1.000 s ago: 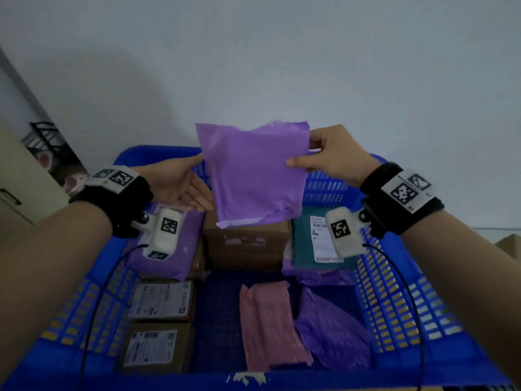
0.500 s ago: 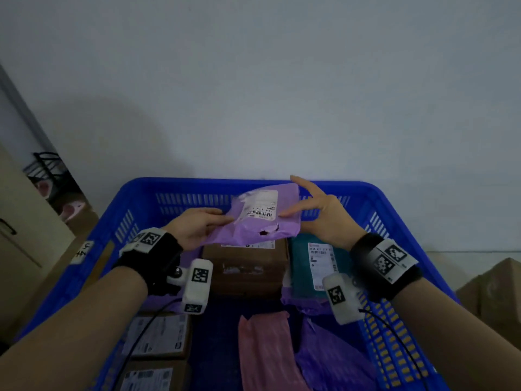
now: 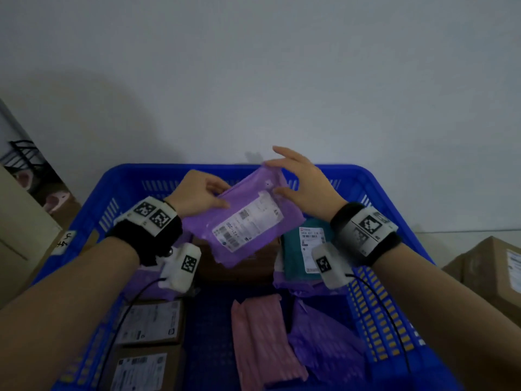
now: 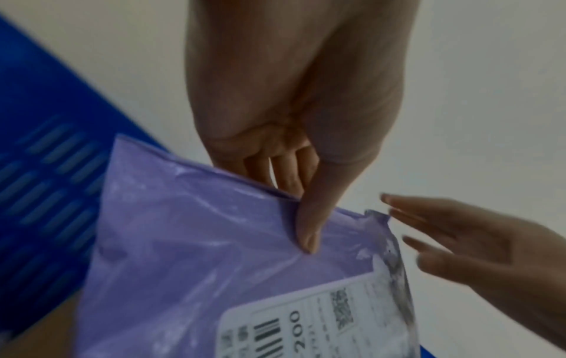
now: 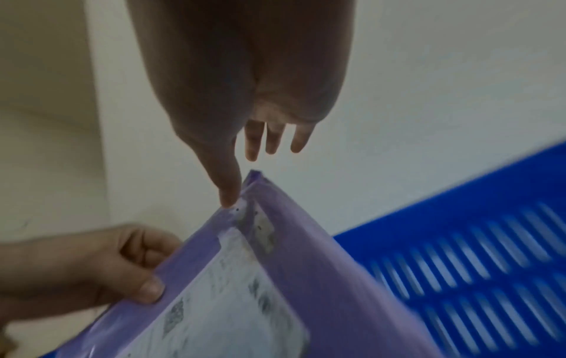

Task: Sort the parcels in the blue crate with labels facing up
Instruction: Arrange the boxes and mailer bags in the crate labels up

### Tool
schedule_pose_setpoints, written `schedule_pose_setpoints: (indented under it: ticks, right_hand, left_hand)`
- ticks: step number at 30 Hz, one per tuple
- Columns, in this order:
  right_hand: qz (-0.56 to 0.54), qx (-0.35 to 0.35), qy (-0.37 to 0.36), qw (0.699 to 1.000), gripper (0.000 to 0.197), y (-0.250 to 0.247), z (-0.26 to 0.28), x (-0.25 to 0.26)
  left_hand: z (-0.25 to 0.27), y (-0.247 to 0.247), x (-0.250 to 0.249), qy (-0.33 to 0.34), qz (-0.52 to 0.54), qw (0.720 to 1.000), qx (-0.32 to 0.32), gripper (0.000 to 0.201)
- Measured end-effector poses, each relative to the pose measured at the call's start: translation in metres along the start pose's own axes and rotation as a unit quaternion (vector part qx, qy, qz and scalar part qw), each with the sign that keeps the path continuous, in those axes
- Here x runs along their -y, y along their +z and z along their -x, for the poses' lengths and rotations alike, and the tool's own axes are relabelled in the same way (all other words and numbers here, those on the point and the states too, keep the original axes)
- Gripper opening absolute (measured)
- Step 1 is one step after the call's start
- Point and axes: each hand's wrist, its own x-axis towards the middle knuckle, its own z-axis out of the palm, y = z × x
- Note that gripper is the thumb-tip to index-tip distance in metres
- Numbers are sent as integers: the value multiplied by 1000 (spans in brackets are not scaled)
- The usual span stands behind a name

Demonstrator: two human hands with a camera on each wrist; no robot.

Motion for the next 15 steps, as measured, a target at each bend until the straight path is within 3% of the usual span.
schedule_pose_setpoints:
  ticks: [3,5,10,12,15]
  right_hand:
    - [128,26,-62,989,43,0,-16,10]
    - [169,51,-64,982,37,0,-20,14]
    - [119,15,-4,993,27,4,-21,12]
    - [61,-19,39,997,28,6,-20,4]
    - [-36,-75,127,989,32,8,-15,-15]
  left_hand:
    - [-6,-7,-23,107,-111,988,18,30]
    - [-9,-9,-34,133,-175,976,13,27]
    - [-12,-9,-43,169,-224,960,-18,22]
    - [-13,-11,-39,176,-201,960,-79,36]
    - [-14,-14,-26,137,-179,958,-177,75]
